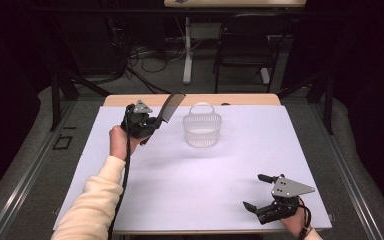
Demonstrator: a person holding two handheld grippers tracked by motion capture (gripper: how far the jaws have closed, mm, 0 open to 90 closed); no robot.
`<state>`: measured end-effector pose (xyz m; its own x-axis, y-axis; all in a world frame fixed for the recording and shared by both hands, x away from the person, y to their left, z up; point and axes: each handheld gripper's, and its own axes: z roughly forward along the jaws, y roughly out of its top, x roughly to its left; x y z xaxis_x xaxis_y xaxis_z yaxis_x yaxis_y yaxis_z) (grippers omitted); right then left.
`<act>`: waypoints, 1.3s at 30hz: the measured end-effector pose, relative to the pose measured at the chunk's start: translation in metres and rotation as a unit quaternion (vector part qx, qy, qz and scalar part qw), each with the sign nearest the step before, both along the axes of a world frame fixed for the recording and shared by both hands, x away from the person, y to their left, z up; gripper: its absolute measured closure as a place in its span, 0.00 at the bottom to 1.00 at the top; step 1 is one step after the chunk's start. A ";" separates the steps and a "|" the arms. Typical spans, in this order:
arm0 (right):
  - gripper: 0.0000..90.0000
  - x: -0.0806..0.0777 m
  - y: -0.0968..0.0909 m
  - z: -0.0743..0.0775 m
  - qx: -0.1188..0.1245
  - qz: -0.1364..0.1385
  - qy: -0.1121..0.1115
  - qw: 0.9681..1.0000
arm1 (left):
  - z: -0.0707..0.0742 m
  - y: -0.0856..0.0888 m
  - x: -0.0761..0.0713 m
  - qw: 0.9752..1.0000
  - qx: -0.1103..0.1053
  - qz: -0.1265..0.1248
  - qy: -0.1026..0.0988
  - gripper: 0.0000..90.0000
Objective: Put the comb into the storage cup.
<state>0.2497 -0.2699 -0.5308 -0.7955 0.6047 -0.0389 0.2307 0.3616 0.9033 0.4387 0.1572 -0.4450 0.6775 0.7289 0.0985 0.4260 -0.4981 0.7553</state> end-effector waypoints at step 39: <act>0.00 0.000 0.000 0.000 0.000 0.000 -0.001 1.000 | 0.016 -0.021 0.014 1.000 -0.015 -0.011 -0.020 0.80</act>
